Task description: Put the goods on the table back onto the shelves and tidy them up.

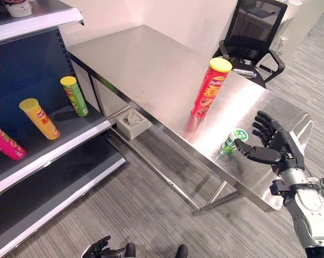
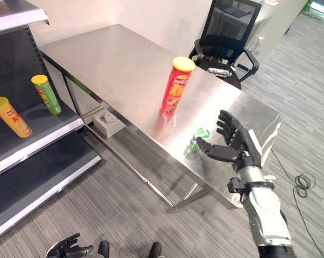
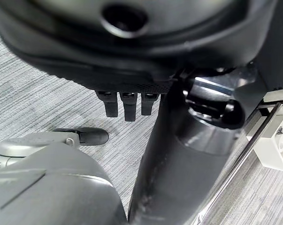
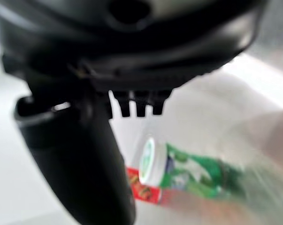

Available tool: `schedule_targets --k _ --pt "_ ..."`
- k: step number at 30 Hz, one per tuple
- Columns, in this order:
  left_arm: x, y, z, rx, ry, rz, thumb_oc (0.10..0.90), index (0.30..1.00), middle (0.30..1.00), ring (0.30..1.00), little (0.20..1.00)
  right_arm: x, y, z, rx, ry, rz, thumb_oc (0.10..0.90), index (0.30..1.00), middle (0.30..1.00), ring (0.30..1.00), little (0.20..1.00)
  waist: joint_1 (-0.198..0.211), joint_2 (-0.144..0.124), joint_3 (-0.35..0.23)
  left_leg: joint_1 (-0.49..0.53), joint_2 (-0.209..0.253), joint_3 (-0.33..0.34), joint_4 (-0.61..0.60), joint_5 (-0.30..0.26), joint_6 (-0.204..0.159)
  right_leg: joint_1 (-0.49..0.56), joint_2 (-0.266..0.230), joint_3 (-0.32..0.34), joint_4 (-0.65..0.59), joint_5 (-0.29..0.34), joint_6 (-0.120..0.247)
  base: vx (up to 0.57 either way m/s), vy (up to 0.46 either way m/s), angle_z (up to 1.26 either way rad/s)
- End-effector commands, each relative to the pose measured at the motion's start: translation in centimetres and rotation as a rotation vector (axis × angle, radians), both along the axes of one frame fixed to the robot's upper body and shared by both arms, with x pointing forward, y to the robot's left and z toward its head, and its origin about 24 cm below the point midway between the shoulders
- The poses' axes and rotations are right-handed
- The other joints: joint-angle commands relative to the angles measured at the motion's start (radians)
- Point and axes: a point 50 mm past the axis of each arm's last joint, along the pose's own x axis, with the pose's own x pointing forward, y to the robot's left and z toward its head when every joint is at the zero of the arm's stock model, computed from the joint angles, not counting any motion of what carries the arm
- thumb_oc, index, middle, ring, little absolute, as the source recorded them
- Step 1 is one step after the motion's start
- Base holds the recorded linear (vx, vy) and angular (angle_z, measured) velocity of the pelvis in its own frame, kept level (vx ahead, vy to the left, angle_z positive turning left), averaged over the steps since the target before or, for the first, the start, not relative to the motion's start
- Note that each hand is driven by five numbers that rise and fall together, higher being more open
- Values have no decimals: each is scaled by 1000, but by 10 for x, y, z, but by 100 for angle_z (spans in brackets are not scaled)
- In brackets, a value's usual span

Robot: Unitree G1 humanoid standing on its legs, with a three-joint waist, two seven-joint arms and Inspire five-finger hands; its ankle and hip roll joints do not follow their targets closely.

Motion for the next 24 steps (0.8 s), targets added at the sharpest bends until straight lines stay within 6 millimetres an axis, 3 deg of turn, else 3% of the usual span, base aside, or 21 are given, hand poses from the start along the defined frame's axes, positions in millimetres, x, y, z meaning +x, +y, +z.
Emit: schedule_targets --k 1,5,13,24 --pt "20 -2 4 8 -65 -54 800 900 900 900 900 7 -9 72 -111 -316 -30 800 900 900 900 900 28 26 -16 4 23 10 5 -60 -3 64 -39 -50 18 -72 75 0 0 0" --pt "23 -5 5 2 -76 -74 800 900 900 900 900 13 -7 50 -146 -190 -14 800 900 900 900 900 31 27 -15 3 23 6 5 -57 -2 67 -40 -54 16 -72 75 0 0 0" --pt "23 -4 6 3 -77 -84 800 900 900 900 900 22 -4 26 -61 -95 18 800 900 900 900 900 41 31 -9 -2 21 -4 5 -52 -4 69 -38 -66 15 -73 72 2 -3 4" --pt "23 -3 6 15 -70 -85 800 900 900 900 900 37 2 24 -124 -65 -7 800 900 900 900 900 56 31 -8 -4 19 -11 5 -53 -2 72 -38 -70 16 -75 72 1 1 1"
